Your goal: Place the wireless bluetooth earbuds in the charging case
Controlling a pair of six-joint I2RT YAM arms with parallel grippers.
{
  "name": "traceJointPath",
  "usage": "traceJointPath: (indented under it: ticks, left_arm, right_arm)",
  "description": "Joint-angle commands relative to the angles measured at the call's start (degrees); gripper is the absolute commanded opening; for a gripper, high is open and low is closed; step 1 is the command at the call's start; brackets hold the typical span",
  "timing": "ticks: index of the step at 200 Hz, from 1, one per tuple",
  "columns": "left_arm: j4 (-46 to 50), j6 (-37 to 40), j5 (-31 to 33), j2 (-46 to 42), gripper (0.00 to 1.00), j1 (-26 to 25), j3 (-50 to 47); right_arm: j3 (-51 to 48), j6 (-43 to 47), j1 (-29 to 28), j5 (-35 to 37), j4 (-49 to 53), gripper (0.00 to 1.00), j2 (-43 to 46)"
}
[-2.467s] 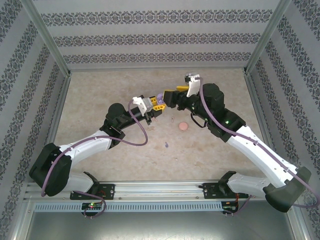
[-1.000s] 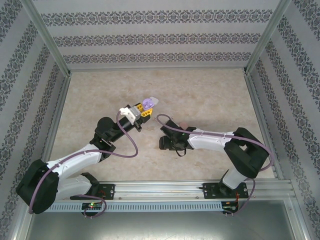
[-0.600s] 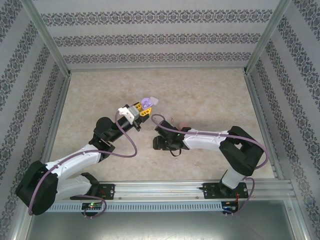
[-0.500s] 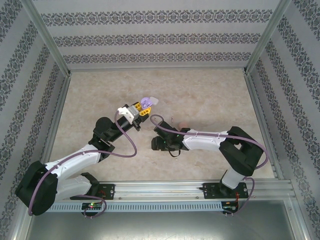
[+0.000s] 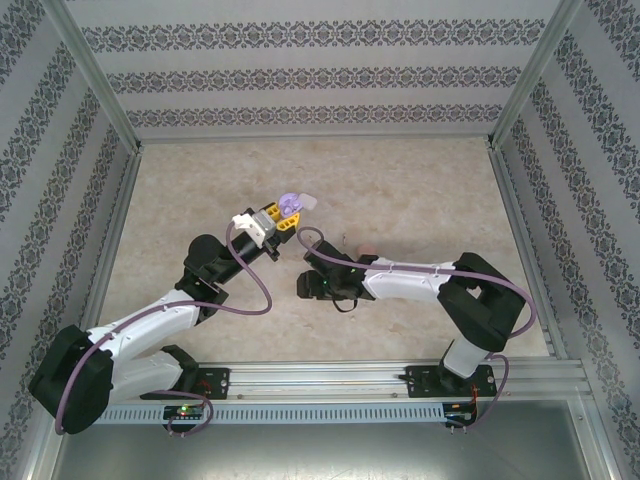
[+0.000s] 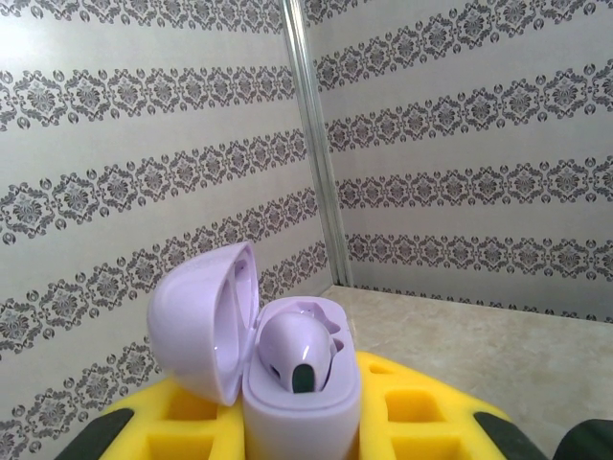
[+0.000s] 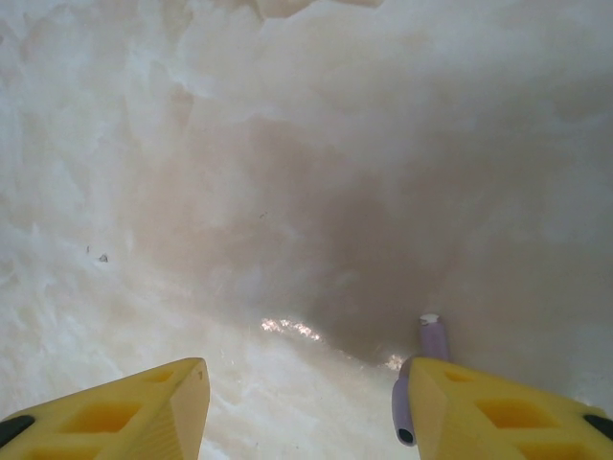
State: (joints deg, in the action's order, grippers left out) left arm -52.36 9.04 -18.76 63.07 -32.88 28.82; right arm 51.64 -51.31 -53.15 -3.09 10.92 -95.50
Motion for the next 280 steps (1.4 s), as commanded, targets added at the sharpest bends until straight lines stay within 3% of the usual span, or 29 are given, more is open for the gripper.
traceJointPath:
  ticks: [1, 90, 194, 280]
  left_arm:
    - [-2.1, 1.2, 0.4, -1.2, 0.0, 0.5, -0.5]
    - [-1.6, 1.5, 0.5, -1.9, 0.0, 0.8, -0.5]
    - [-1.6, 1.5, 0.7, -1.7, 0.0, 1.1, -0.5]
    - [-1.2, 1.3, 0.6, -1.6, 0.0, 1.3, 0.1]
  right_arm:
    - [-0.8, -0.7, -0.5, 1.8, 1.4, 0.58, 2.2]
    - [-4.0, -1.6, -1.2, 2.0, 0.1, 0.58, 2.1]
    - [1.8, -1.2, -3.8, 0.7, -0.7, 0.57, -2.8]
    - [7.3, 4.1, -3.5, -0.1, -0.1, 0.56, -4.4]
